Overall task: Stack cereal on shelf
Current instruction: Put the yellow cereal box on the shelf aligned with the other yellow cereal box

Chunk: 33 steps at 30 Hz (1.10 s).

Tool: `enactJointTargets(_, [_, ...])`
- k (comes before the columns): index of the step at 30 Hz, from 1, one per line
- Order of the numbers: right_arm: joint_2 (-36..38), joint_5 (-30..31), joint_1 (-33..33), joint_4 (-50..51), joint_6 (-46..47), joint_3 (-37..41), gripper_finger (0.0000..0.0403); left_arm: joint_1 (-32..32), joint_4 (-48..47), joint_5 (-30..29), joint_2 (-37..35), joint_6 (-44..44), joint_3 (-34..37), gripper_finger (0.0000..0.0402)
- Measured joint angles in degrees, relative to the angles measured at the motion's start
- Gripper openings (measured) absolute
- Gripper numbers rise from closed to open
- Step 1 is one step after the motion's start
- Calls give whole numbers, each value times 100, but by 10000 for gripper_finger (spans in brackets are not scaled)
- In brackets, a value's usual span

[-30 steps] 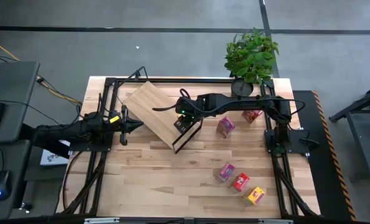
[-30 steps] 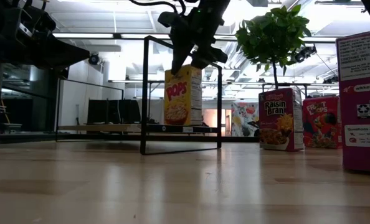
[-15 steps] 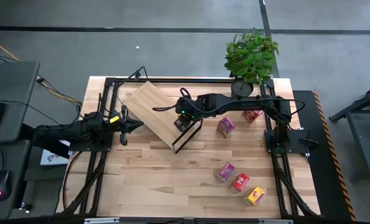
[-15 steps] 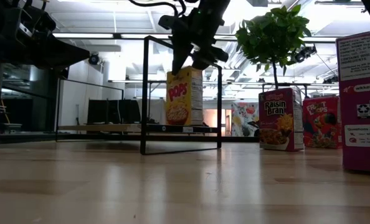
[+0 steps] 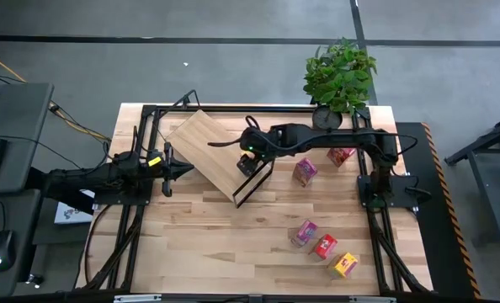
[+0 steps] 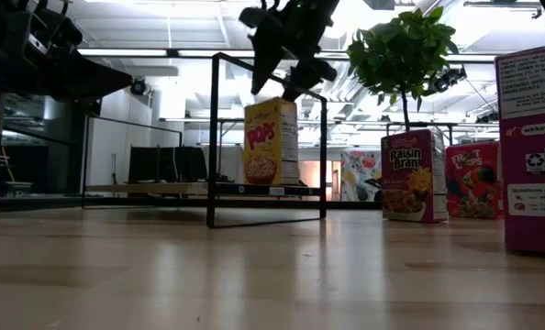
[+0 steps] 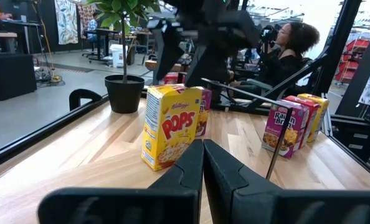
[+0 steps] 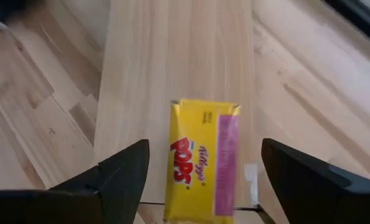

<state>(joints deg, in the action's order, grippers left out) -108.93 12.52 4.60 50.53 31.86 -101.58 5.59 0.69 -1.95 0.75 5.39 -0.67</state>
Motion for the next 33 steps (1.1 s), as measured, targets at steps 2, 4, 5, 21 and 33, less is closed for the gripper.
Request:
enactJointTargets(2, [108,110,-2,-41,-173,0,303,1,0,0,0,0,-1,3])
enactJointTargets(4, [240,208,-2,-94,-385,0,303,1,2,-1,0,0,-1,3])
enactJointTargets(5, [297,222,-2,-120,-504,0,303,-1,0,-1,0,0,-1,3])
enactJointTargets(21, [705,1460,-722,2290,-892,24,303,1,2,-1,0,-1,-1,3])
enactJointTargets(33, [2034,1027,-1882,2119,391,1934,302,0,0,-1,-2,0,-1,3])
